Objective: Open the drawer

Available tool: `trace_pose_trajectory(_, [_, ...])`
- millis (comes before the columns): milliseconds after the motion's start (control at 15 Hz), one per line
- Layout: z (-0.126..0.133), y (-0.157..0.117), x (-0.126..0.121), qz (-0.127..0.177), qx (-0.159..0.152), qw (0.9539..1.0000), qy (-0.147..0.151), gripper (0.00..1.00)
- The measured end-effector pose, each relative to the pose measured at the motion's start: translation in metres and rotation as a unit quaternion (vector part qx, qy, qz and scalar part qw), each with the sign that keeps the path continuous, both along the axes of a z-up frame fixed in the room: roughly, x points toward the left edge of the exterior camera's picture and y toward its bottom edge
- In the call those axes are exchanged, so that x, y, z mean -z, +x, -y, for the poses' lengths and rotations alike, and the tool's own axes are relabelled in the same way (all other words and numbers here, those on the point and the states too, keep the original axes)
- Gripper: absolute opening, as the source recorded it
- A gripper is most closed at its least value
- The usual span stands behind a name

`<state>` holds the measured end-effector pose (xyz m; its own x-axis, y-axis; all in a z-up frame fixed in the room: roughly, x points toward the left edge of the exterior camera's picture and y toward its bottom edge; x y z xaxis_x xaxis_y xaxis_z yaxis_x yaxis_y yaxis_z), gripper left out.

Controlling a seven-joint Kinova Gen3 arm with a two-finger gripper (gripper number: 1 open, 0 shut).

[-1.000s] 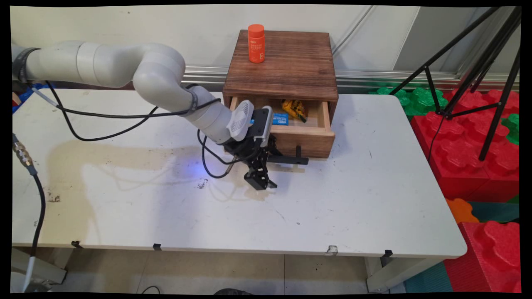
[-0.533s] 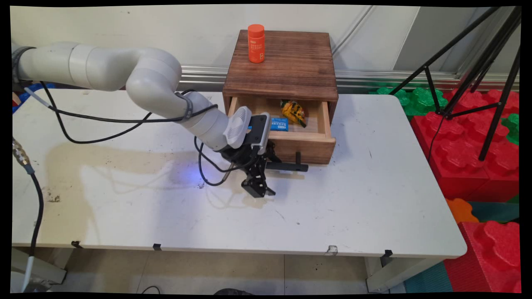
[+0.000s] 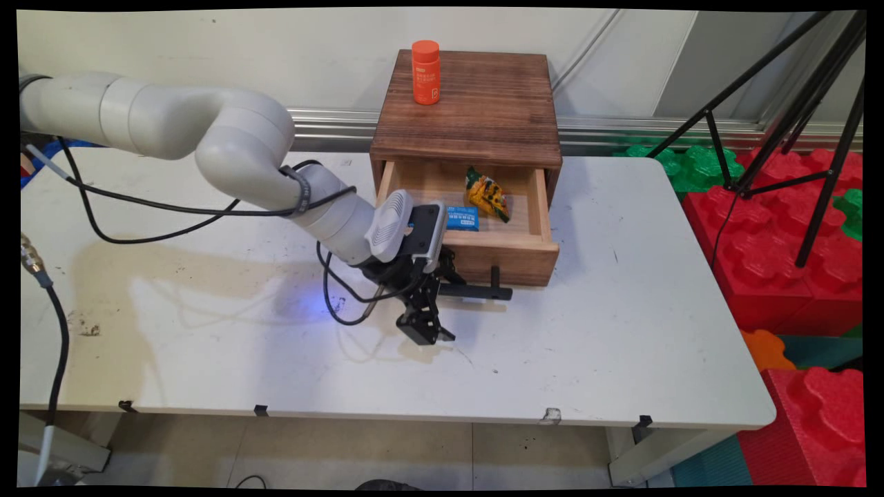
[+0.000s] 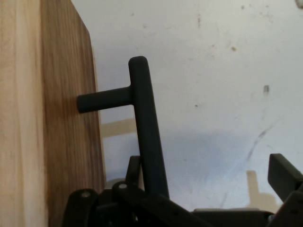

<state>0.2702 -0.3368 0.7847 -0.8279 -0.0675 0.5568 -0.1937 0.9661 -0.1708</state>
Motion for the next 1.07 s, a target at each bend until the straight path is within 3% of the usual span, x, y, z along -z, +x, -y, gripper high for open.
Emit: trace_pose_trajectory(1067, [-0.038,-0.012,-0.004,-0.012,0.002,0.9997,0.02,1.0])
